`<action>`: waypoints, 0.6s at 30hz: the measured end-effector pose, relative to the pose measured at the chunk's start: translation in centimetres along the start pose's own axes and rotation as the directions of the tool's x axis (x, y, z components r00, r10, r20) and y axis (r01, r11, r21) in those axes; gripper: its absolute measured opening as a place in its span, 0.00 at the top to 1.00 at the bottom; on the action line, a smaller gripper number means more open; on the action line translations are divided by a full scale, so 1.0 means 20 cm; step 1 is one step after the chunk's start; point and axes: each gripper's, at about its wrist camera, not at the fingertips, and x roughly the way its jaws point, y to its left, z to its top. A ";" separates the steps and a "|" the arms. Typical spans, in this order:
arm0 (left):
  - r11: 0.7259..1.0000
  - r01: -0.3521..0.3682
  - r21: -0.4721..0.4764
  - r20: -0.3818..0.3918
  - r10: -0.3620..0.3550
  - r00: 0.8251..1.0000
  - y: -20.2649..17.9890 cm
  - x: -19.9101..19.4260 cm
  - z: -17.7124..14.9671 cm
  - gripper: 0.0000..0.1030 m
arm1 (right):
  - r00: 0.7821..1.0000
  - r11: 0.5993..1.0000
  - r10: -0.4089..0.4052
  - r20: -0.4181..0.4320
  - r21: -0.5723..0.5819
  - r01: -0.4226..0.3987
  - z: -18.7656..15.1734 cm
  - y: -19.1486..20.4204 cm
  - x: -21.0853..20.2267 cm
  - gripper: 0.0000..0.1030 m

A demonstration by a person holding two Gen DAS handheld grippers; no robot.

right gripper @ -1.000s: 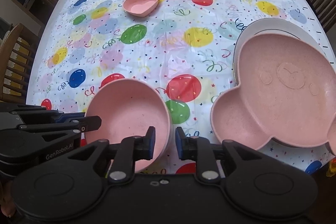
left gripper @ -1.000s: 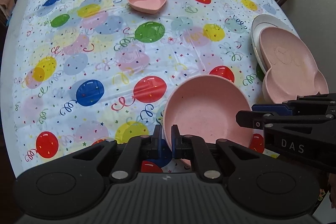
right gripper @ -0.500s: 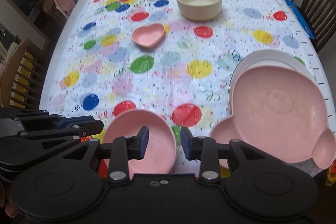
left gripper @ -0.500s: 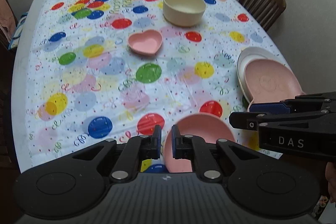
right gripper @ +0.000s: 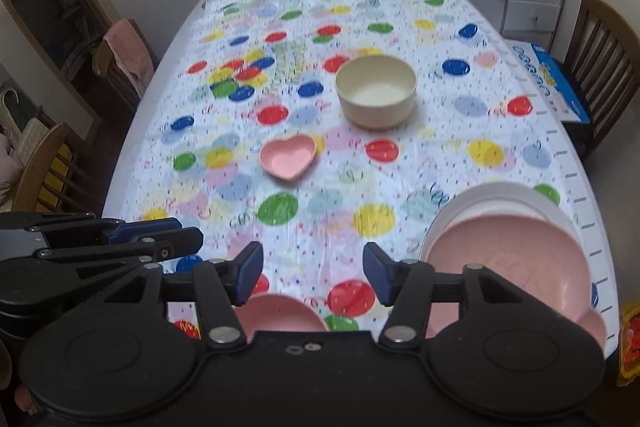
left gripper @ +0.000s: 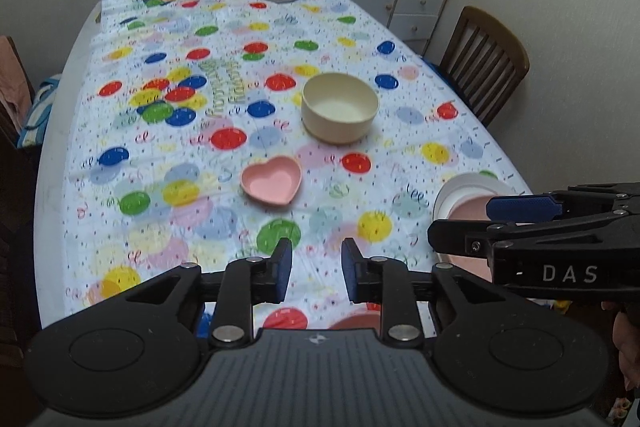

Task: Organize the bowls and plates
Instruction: 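Open both grippers and withdraw from the pink bowl, then move both grippers toward the cream bowl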

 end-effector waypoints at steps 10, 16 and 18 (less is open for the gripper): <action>1.000 -0.017 -0.017 0.041 0.017 0.999 -0.04 0.10 0.21 0.49 | 0.996 1.000 -0.007 0.087 -0.012 0.008 0.23 -0.10 -0.02 0.22; 0.999 -0.030 -0.026 0.055 0.032 0.998 -0.07 0.21 0.35 0.45 | 0.996 1.000 -0.012 0.089 -0.017 0.013 0.37 -0.20 0.03 0.16; 0.999 -0.033 -0.038 0.054 0.035 0.998 -0.08 0.25 0.39 0.40 | 0.996 1.000 -0.013 0.086 -0.018 0.014 0.42 -0.23 0.06 0.15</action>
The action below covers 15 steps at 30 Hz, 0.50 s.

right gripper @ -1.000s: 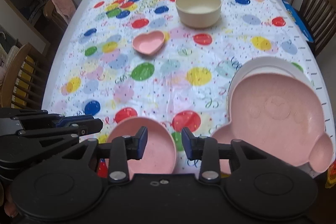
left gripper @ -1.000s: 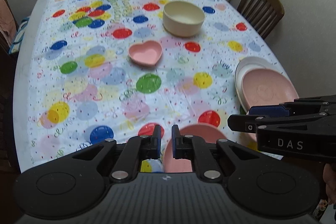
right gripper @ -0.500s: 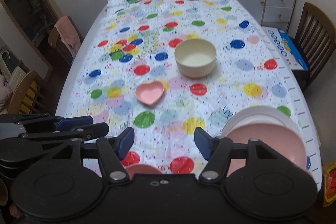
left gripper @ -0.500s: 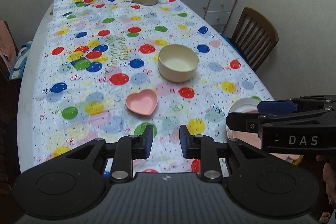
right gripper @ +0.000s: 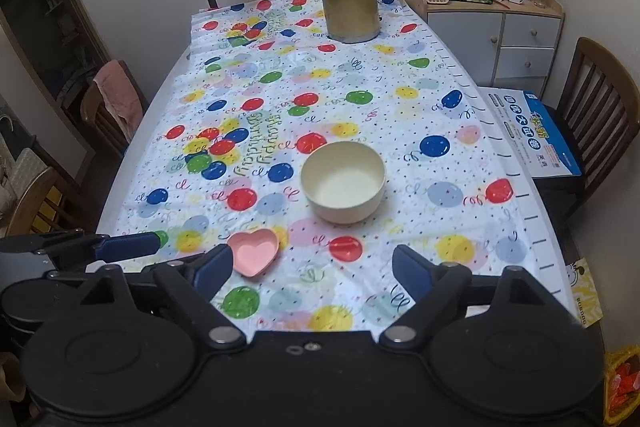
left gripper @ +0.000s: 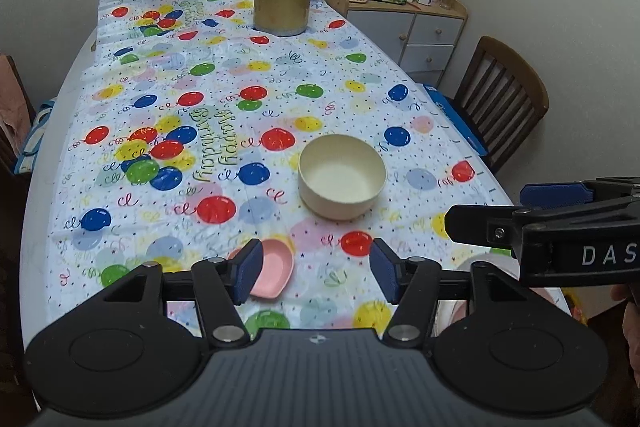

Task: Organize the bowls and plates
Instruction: 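Move both grippers toward the cream bowl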

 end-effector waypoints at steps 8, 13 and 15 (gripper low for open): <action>0.998 -0.024 -0.050 -0.022 0.023 0.999 -0.01 0.21 0.15 0.31 | 1.000 1.000 -0.001 -0.013 -0.001 0.001 0.15 -0.16 0.16 0.05; 0.993 -0.056 -0.104 -0.036 0.053 0.998 0.01 0.36 0.24 0.31 | 0.999 1.000 0.000 -0.036 0.001 0.000 0.24 -0.26 0.29 0.04; 0.989 -0.073 -0.126 -0.041 0.068 0.997 0.02 0.42 0.27 0.31 | 0.999 1.000 -0.005 -0.051 0.008 0.005 0.27 -0.30 0.35 0.05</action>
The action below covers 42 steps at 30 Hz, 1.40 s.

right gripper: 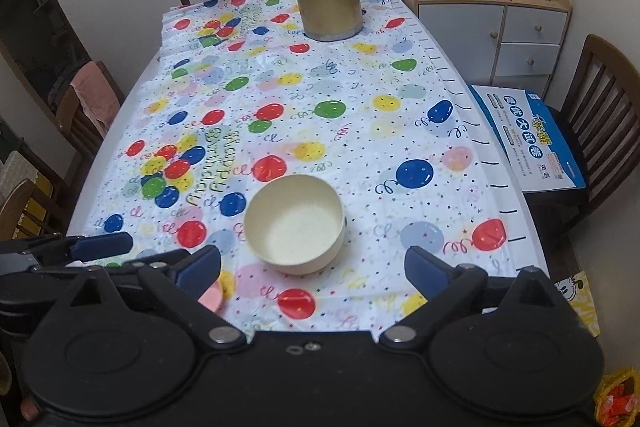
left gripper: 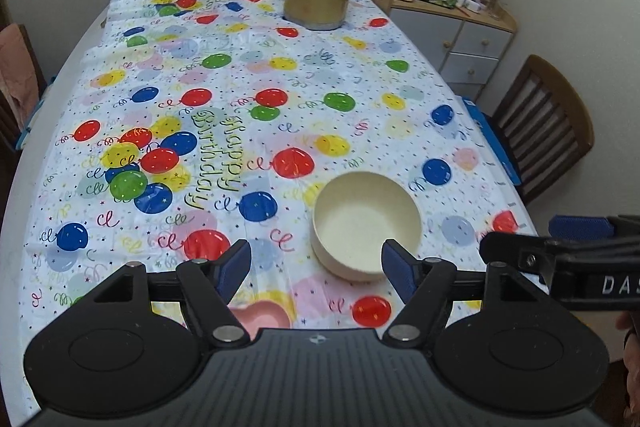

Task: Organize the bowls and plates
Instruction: 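Move both grippers toward the cream bowl, then grip the cream bowl rim with the right gripper while the left gripper grips it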

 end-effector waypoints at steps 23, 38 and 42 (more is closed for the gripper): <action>0.997 -0.073 -0.037 -0.133 0.067 0.989 -0.02 0.60 0.11 0.32 | 0.988 1.000 0.013 -0.157 0.019 -0.010 0.13 -0.17 0.63 0.43; 0.998 -0.033 -0.061 -0.153 0.023 0.988 -0.02 0.63 0.12 0.72 | 0.980 0.999 0.032 -0.195 0.017 -0.029 0.17 -0.15 0.70 0.75; 0.998 -0.042 -0.051 -0.176 0.033 0.984 -0.04 0.65 0.11 0.82 | 0.978 1.000 0.020 -0.210 0.001 -0.021 0.17 -0.14 0.71 0.84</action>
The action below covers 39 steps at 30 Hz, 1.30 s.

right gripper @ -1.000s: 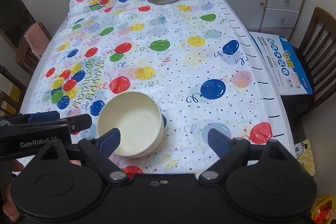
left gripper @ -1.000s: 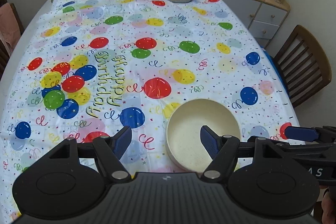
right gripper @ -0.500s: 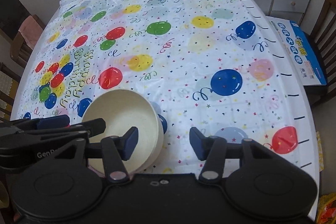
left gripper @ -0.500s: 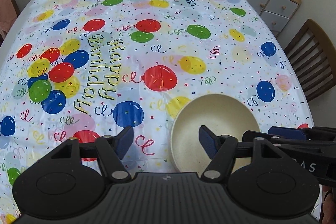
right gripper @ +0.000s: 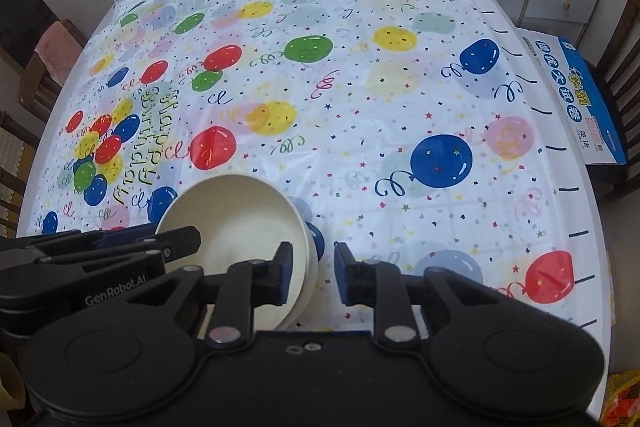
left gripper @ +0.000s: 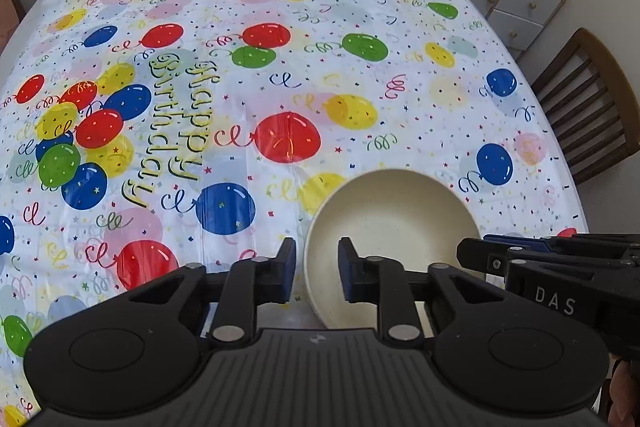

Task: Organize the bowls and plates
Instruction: 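Grip the cream bowl rim with the right gripper while the left gripper grips it, then lift the cream bowl off the table with both grippers, then carry the cream bowl with both grippers toward the pink bear plate stack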

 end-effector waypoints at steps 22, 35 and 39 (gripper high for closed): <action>0.999 -0.003 0.047 -0.034 0.005 0.999 -0.01 -0.14 -0.19 0.93 | 0.999 0.999 -0.041 -0.005 -0.029 0.040 -0.12 0.08 -0.10 0.96; 0.996 0.010 0.090 0.001 -0.010 1.000 0.03 -0.48 -0.40 0.93 | 0.998 0.998 -0.043 0.039 -0.038 0.044 -0.35 0.23 -0.38 0.96; 0.994 0.008 0.109 0.013 -0.009 1.000 0.05 -0.58 -0.49 0.93 | 0.998 0.998 -0.038 0.054 -0.039 0.040 -0.45 0.29 -0.48 0.96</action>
